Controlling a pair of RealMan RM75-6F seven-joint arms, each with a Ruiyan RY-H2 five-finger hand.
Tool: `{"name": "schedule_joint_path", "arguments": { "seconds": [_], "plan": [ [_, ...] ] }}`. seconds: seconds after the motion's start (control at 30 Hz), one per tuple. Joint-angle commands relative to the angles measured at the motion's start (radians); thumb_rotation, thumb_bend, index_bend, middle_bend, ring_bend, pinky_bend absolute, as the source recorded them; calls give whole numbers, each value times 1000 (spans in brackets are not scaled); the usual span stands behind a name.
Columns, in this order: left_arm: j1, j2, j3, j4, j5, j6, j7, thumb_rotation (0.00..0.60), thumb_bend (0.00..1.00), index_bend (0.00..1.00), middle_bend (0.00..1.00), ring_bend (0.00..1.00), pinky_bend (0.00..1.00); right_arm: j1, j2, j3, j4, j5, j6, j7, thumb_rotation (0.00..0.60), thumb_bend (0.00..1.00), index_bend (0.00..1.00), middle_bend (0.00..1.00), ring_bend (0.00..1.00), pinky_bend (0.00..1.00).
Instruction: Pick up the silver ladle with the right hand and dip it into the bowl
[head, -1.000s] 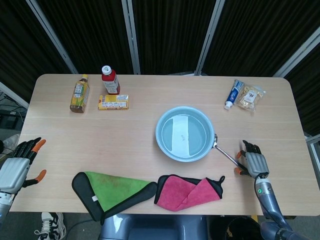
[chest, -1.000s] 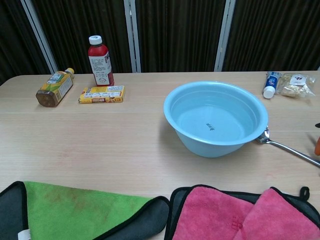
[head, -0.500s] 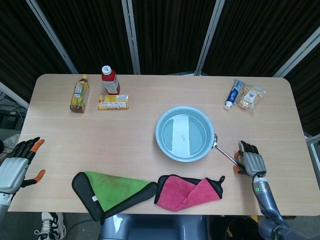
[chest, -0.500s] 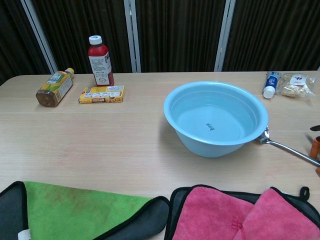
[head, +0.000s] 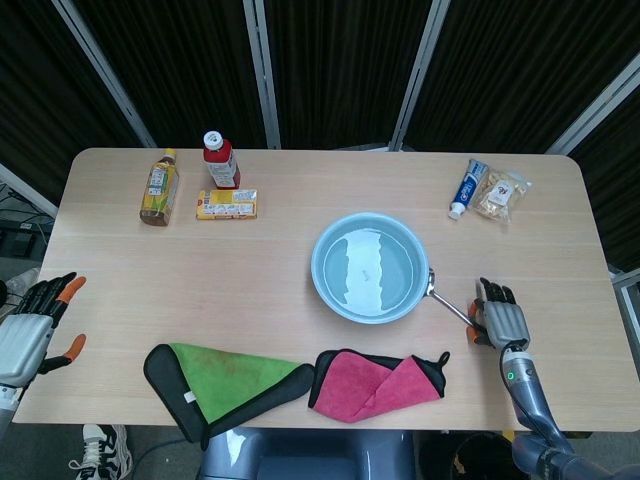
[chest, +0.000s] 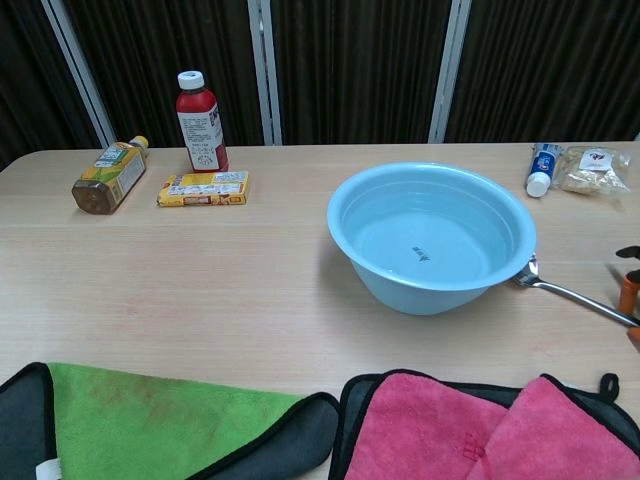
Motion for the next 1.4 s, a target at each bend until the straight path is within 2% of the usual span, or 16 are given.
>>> {"name": "schedule_joint_path", "arguments": {
  "seconds": [0.03,0.27,0.4,0.77,1.2,1.4],
  "plan": [
    [1,2,1,1,3,3,-4,600,414,0,0,0,0,0,-1,3,2,4,-4,1,600,304,487,0,0,0],
    [4,7,3,1,10,10,-8,600,450,0,0,0,0,-4,2,3,1,15,-12,-28,600,362,541,0,0,0],
    [3,9,6,3,17,9,-9,600,462,0,0,0,0,-7,7,4,-5,17,-7,-36,600,368,591,0,0,0],
    [0,11,7,5,19,5,-12,600,477,0,0,0,0,-14,33,8,-36,15,14,-54,600,372,640,1,0,0],
    [-1,17,14,3,32,5,-19,600,479,0,0,0,0,-27,141,14,-168,40,43,-149,600,372,646,6,0,0],
    [-1,16,16,4,35,4,-19,600,479,0,0,0,0,-32,197,18,-227,48,33,-125,600,372,646,7,0,0]
  ]
}}
